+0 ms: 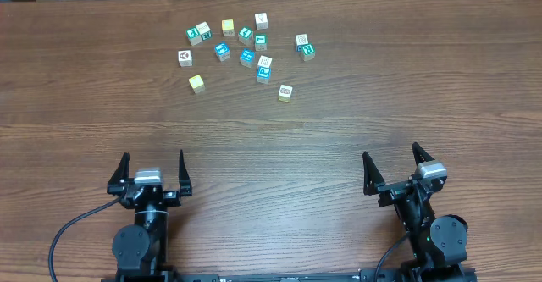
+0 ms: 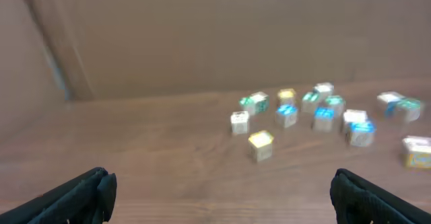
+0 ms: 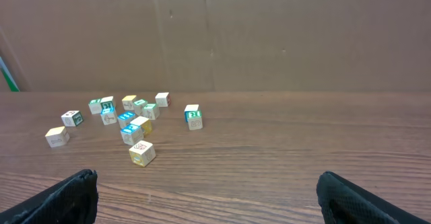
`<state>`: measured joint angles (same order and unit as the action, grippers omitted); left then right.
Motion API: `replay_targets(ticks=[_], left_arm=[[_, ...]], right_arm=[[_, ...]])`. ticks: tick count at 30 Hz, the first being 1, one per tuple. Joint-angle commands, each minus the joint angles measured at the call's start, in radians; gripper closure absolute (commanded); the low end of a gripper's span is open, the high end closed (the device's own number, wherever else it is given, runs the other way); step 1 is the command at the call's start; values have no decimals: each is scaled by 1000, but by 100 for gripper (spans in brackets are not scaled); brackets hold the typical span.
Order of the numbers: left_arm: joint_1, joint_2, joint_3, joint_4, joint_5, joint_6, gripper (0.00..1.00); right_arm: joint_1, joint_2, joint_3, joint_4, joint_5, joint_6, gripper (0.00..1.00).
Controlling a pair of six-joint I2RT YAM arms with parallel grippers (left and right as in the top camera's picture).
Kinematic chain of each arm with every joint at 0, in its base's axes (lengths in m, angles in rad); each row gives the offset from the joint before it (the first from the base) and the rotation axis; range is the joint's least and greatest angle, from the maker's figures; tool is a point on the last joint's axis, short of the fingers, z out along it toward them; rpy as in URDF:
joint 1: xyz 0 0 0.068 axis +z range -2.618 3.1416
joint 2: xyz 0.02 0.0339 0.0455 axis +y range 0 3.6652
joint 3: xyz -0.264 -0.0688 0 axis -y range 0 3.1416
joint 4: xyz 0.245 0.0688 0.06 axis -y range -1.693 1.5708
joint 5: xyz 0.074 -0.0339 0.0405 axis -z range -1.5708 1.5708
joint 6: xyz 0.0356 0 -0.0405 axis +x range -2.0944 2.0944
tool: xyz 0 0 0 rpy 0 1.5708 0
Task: Form a horizontal line
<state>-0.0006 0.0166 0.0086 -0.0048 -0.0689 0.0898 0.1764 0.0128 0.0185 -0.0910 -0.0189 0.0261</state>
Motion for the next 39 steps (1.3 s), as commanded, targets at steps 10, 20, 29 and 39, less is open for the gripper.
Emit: replay_targets(ticks=[10,20,29,39], left_arm=[[-6,50,386,18,254,-122,0],[-6,578,1159,-406,385,-139,0],[-6,1209,1986,-1019,402,-7,0],[-6,1688,2263,-1254,395,-8,0]], right_arm=[[-6,-10,-10,6,2,-5,0],[-6,-10,-10,6,2,-5,0],[-6,-10,-10,6,2,-5,0],[-6,-10,-10,6,2,-5,0]])
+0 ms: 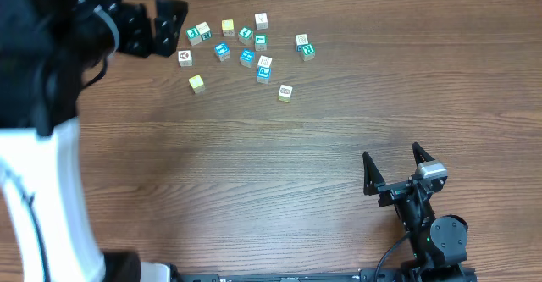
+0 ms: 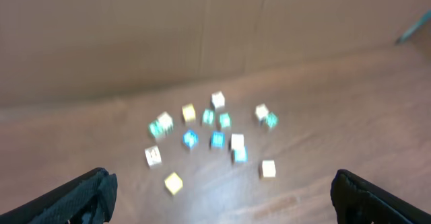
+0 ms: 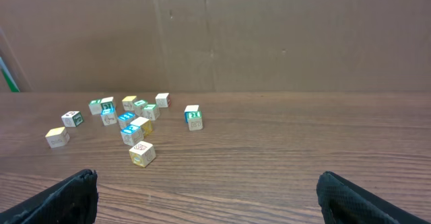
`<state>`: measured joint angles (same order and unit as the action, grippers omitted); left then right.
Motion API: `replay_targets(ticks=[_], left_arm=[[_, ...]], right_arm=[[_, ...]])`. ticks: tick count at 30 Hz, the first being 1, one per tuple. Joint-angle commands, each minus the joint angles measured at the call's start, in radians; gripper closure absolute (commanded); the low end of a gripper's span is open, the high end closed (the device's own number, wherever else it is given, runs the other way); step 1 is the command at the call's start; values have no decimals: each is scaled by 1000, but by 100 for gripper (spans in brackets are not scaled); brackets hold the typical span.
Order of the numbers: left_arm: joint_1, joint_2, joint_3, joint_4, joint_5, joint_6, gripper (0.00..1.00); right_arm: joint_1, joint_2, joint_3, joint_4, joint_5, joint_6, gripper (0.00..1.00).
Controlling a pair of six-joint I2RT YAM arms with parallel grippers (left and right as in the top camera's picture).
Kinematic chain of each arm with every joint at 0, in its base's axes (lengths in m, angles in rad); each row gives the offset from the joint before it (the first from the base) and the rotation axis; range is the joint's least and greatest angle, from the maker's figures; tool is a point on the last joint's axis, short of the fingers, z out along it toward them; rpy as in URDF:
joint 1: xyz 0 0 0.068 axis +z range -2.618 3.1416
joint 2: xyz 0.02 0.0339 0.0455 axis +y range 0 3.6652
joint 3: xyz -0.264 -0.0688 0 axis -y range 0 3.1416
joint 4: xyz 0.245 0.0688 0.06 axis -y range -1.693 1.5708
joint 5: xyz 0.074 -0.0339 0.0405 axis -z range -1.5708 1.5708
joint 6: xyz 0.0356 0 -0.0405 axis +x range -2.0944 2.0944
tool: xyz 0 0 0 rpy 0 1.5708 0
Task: Form a horizontal line
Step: 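Reach the left gripper forward to the yellow-faced block at the cluster's left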
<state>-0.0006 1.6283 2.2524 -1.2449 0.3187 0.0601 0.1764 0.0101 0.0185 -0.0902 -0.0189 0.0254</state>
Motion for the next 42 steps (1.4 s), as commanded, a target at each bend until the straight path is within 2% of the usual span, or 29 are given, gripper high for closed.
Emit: replay_targets(ticks=[1,8,13,14,15,17,19,22,26,31,42], left_arm=[[-6,109,19,-14,8,22,0],[-6,311,19,12,5,23,0],[-7,443,19,-43,11,23,1],[-6,471,19,-48,-5,19,5],[-6,498,19,-61,-25,-11,17],[-6,547,19,-92,-73,-71,30],[-8,612,19,-134,-164,-167,33],[-8,700,19,-171,-264,-294,28],[-10,779,19,-150,-268,-378,24],[-17,837,19,-111,-270,-406,31],[-44,854,13,-45,-255,-409,32]], right_arm=[[-6,-7,-10,6,2,-4,0],[-6,-7,-10,6,2,-4,0],[-6,-7,-10,6,2,-4,0],[-6,-7,-10,6,2,-4,0],[-6,-7,-10,6,2,-4,0],[-6,-7,-10,6,2,-3,0],[-6,-7,-10,6,2,-4,0],[-6,-7,-10,6,2,-4,0],[-6,-7,-10,6,2,-4,0],[-6,-7,-10,6,2,-4,0],[-6,-7,-10,6,2,-4,0]])
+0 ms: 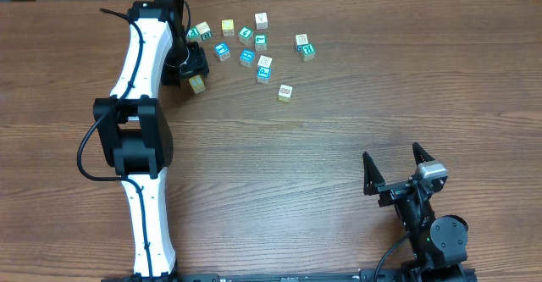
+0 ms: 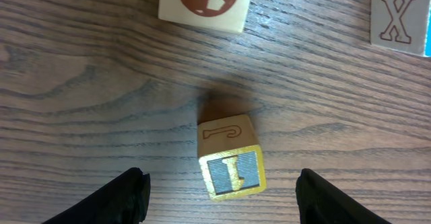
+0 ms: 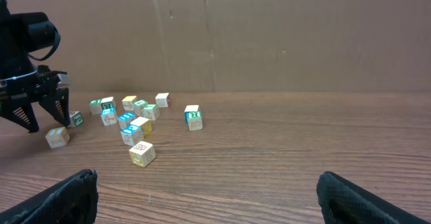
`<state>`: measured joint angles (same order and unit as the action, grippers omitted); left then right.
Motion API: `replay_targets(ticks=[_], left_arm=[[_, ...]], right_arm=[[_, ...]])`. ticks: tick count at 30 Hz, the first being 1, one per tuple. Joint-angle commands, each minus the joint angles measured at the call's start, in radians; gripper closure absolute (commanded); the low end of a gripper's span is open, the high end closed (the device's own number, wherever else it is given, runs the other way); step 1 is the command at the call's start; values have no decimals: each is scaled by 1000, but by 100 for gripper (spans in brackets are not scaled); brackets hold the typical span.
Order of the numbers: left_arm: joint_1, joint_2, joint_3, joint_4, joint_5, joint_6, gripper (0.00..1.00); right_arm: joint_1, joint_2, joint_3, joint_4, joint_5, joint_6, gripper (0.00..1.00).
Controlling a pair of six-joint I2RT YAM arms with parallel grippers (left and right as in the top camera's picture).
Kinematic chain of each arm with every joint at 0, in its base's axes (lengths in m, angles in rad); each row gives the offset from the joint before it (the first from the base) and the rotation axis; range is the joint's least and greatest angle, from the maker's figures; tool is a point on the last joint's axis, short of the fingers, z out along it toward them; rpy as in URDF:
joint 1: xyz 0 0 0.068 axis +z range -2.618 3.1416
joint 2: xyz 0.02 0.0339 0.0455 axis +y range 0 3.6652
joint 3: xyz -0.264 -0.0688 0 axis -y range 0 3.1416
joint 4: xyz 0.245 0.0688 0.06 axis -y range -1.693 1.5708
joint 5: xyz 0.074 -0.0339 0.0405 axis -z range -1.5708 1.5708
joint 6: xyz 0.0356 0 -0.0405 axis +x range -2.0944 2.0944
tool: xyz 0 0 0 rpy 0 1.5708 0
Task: Form a horizontal line
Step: 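Reach the left gripper forward to the yellow-faced block at the cluster's left, then close the left gripper on the yellow-faced letter block and lift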
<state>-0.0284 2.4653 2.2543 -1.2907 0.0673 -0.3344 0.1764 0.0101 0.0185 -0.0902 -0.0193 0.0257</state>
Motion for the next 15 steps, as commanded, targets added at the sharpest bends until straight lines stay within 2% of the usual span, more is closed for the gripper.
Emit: replay_targets(ticks=[1,4,6,7,8,11,15], left_arm=[[-25,17,0,1,-44,-37,32],[-43,17,-42,23,-94,-106,28],[-54,17,-83,69,-93,-108,29],[-58,17,-95,83,-94,-108,30],[-62,17,-114,103,-94,-108,40],[-64,17,-115,116,-94,-108,50],[-59,17,-115,113,-105,-107,50]], right_arm=[[-6,-7,-10,6,3,-4,0],[-6,-7,-10,6,3,-4,0],[-6,-7,-10,6,2,-4,0],[-6,-7,-10,6,3,-4,0],[-6,-7,-10,6,3,-4,0],[-6,-7,-10,6,2,-4,0],[-6,-7,-10,6,3,-4,0]])
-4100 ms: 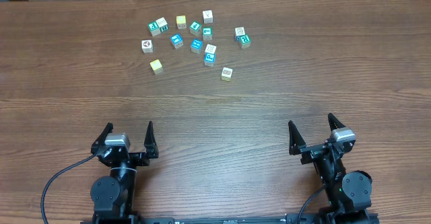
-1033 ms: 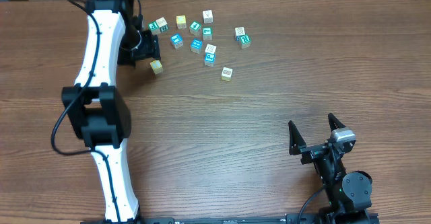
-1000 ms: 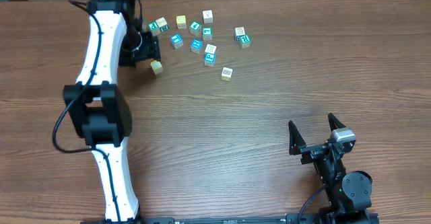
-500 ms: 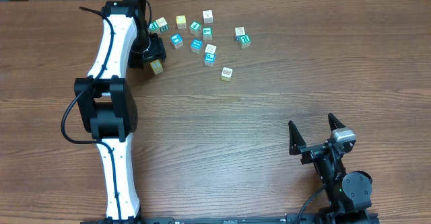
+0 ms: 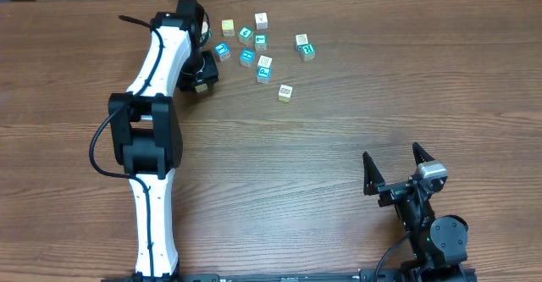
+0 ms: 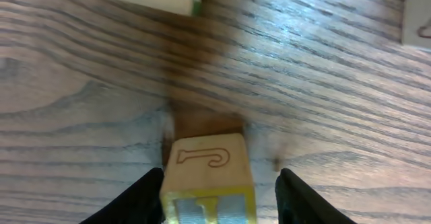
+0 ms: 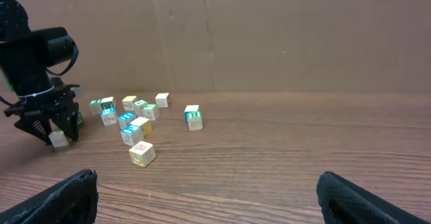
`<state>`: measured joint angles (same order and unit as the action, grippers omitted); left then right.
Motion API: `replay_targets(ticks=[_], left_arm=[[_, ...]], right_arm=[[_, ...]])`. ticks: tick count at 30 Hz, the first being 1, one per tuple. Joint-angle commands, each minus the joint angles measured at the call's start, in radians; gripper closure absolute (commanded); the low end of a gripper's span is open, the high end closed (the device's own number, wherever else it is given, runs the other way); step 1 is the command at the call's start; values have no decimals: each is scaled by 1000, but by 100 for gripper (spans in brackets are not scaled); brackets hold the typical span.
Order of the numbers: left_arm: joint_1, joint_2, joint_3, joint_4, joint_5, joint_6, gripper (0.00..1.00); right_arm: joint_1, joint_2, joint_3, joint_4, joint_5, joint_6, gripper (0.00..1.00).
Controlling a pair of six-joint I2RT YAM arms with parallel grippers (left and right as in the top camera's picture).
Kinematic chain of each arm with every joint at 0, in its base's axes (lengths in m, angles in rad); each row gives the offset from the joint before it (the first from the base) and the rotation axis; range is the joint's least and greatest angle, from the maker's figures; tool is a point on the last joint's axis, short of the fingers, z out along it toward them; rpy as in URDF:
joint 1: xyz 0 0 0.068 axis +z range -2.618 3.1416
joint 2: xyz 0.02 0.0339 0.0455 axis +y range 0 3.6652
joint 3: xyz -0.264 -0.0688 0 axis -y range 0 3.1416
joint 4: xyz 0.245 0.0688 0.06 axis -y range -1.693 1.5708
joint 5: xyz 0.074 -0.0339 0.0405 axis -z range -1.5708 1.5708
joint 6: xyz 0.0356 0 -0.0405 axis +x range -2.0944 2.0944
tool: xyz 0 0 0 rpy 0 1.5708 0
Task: Form a horizontal line
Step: 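Close the left gripper on the yellow-faced letter block and lift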
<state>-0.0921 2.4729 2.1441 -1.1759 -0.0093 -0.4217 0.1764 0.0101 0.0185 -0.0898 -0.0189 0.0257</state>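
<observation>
Small lettered wooden cubes lie scattered [image 5: 254, 45] at the table's far side. My left gripper [image 5: 201, 80] is down on the left end of that scatter. A yellow-edged cube with a "J" face [image 6: 207, 177] sits between its fingers [image 6: 149, 196]. The left finger is against the cube; a narrow gap remains at the right finger, so the gripper is open around it. The same cube [image 7: 59, 138] shows under the left arm in the right wrist view. My right gripper [image 5: 395, 170] rests open and empty near the front right edge.
A white cube with a green edge lies just beyond the yellow one, another [image 6: 417, 12] to its right. A lone yellow-white cube [image 5: 285, 92] sits nearest the front. The left arm [image 5: 157, 70] stretches over the table's left side.
My left gripper has come lower and narrowed around the yellow "J" cube, which now fills the space between the fingers. The arm has shifted slightly right. The right arm has not moved.
Both grippers rested open at the front edge with the cubes scattered far off. Then the left arm was raised toward the cubes' left end. It then hovered wide open above the yellow cube, and now its fingers flank that cube closely.
</observation>
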Motion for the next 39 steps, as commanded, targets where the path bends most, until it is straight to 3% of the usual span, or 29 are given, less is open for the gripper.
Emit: replay_targets(ticks=[1,4,7,22,30,39], left_arm=[[6,9,-5,-2,-27,-20,49],[7,9,-5,6,-28,-20,40],[7,9,-5,28,-28,-20,45],[8,5,19,34,-27,-1,52],[8,5,87,-35,-24,31,64],[7,5,85,-58,-24,63,59]], right_arm=[[-6,-7,-10,5,2,-4,0],[-6,-7,-10,5,2,-4,0],[-6,-7,-10,5,2,-4,0],[-6,-7,-10,5,2,-4,0],[-6,-7,-10,5,2,-4,0],[-6,-7,-10,5,2,-4,0]])
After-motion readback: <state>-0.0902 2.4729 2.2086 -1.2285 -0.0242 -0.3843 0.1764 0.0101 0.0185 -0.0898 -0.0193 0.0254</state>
